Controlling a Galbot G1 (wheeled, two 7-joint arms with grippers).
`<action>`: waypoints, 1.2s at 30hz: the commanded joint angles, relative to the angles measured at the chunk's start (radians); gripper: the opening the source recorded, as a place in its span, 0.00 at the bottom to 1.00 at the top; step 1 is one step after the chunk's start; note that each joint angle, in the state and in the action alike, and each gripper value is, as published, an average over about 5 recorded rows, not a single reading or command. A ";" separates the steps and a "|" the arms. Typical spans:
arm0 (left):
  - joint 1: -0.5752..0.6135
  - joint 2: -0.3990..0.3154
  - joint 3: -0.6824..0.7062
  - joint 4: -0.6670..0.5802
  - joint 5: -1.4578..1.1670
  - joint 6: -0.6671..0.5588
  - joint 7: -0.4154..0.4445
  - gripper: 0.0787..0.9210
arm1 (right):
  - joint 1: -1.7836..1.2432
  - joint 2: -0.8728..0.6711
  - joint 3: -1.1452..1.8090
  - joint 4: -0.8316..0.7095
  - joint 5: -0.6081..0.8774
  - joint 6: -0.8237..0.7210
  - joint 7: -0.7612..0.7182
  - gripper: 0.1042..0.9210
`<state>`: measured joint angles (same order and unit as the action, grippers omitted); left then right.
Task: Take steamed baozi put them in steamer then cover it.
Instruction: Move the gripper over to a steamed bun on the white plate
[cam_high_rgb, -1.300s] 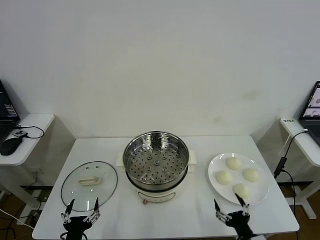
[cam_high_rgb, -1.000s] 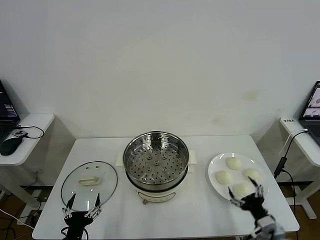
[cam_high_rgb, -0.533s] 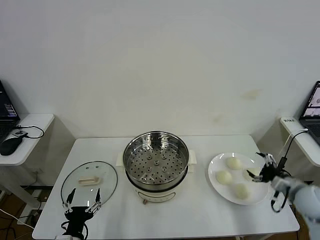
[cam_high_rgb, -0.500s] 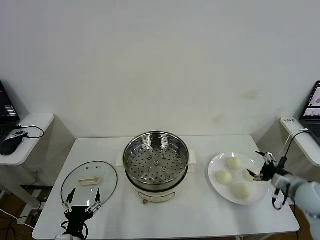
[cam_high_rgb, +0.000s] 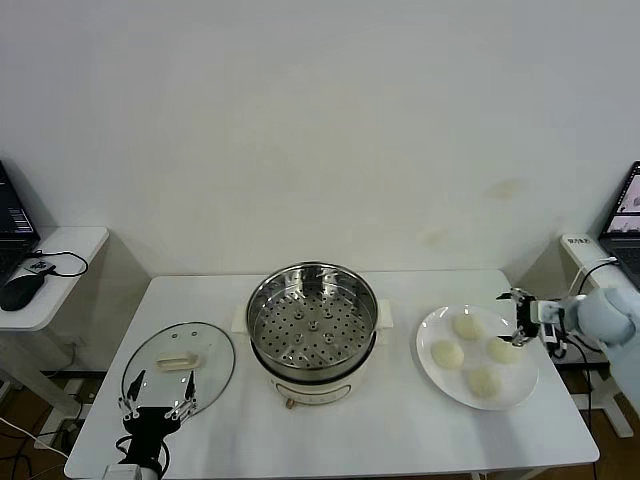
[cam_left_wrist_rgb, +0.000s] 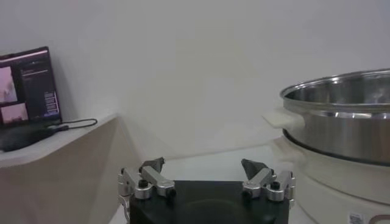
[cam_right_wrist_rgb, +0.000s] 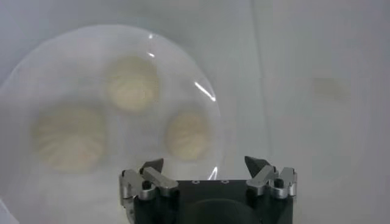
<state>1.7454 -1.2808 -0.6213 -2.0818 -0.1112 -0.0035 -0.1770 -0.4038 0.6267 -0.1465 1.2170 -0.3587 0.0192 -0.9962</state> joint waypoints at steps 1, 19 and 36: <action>-0.003 0.000 -0.007 0.004 0.017 -0.003 0.000 0.88 | 0.259 0.078 -0.306 -0.211 -0.020 0.027 -0.069 0.88; 0.003 -0.003 -0.012 0.008 0.043 -0.024 -0.001 0.88 | 0.256 0.231 -0.313 -0.348 -0.040 0.012 -0.038 0.88; 0.002 0.001 -0.019 0.007 0.039 -0.029 -0.005 0.88 | 0.260 0.242 -0.316 -0.382 -0.051 0.009 -0.048 0.68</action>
<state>1.7467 -1.2812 -0.6386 -2.0716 -0.0710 -0.0303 -0.1807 -0.1517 0.8554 -0.4508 0.8559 -0.4058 0.0262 -1.0413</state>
